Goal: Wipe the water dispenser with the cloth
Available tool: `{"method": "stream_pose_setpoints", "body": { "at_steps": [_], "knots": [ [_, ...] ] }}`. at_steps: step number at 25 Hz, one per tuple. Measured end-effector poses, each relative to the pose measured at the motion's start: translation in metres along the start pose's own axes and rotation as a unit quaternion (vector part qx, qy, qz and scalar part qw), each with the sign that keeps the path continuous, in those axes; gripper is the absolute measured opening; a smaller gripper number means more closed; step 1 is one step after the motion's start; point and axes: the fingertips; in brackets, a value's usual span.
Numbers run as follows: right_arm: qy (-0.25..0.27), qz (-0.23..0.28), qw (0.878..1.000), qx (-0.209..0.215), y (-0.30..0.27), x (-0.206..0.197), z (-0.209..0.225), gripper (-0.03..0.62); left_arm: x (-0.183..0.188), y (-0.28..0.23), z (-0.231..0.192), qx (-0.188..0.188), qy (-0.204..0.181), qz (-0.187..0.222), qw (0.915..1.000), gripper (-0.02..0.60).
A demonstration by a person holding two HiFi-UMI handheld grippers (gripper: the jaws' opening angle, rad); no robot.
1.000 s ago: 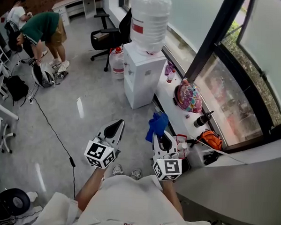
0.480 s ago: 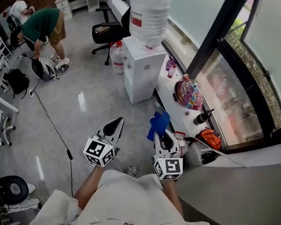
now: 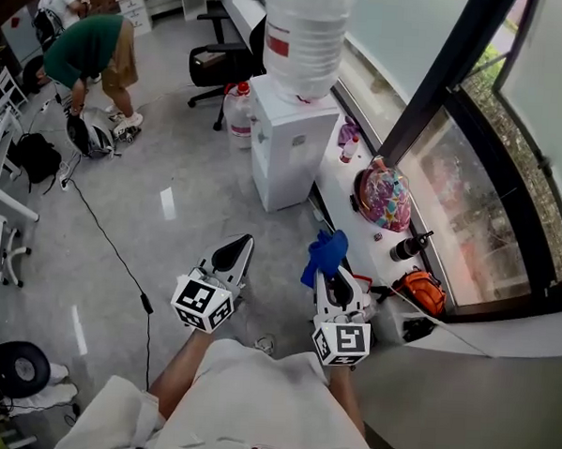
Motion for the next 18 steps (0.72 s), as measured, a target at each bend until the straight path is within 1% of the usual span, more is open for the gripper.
{"method": "stream_pose_setpoints", "body": {
  "at_steps": [4, 7, 12, 18],
  "knots": [
    [0.000, 0.005, 1.000, 0.006, -0.029, 0.001, 0.000, 0.097, 0.000, -0.018, -0.025, -0.003, 0.001, 0.004, 1.0000, 0.011],
    [-0.002, 0.006, 1.000, 0.017, -0.062, 0.003, -0.006, 0.097, 0.003, -0.034, -0.055, -0.002, 0.004, 0.008, 1.0000, 0.011],
    [-0.003, 0.006, 1.000, 0.024, -0.133, 0.013, -0.017, 0.097, 0.015, -0.064, -0.118, -0.004, 0.010, 0.013, 0.9999, 0.011],
    [-0.002, 0.005, 1.000, 0.027, -0.227, 0.036, -0.032, 0.097, 0.042, -0.100, -0.201, -0.009, 0.016, 0.011, 0.9998, 0.011]
  ]
}}
Point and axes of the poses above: the fingertips, and each gripper's own axes: y backward along the fingers, z to its right, x out of its top, and after that the axes turned 11 degrees about -x, right-handed
